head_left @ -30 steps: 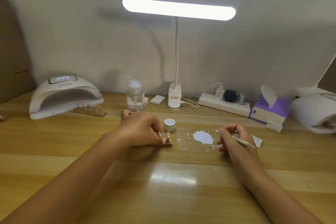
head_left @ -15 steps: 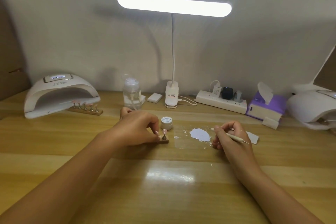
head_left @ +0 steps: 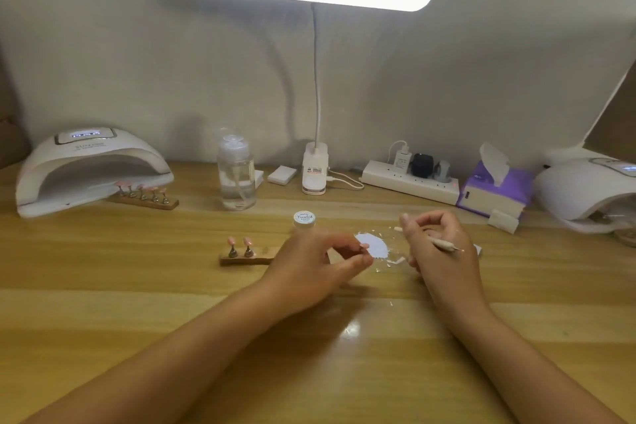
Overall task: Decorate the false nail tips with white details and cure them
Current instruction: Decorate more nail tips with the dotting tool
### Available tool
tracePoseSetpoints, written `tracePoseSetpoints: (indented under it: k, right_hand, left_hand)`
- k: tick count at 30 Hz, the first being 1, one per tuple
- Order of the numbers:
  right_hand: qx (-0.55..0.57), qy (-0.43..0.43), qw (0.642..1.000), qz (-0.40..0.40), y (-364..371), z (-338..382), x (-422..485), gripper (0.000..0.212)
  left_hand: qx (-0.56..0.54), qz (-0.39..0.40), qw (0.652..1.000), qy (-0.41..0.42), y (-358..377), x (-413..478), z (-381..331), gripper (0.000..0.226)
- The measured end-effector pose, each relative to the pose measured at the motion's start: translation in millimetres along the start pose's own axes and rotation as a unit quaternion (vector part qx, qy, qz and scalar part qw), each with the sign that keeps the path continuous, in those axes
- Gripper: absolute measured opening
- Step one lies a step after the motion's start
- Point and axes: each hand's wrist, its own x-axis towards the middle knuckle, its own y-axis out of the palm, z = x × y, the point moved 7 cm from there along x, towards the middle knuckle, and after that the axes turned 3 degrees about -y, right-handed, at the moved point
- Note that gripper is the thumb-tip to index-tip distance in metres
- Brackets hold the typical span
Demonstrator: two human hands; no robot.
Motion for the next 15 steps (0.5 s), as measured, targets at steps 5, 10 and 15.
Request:
tracePoseSetpoints:
  k: [5, 10, 15]
  right_hand:
    - [-0.003, -0.050, 0.997, 0.064, 7, 4, 6, 0.031]
    - [0.097, -0.006, 0.995, 0.028, 3, -4, 10, 0.025]
    - [0.106, -0.006, 0.994, 0.001, 4, -9, 9, 0.015]
  left_hand:
    - [0.021, -0.053, 0.998, 0.006, 1, 0, 12, 0.010]
    - [0.006, -0.052, 0.999, -0.010, 6, 2, 21, 0.006]
    - [-0.024, -0.042, 0.999, -0.016, 9, 2, 24, 0.007]
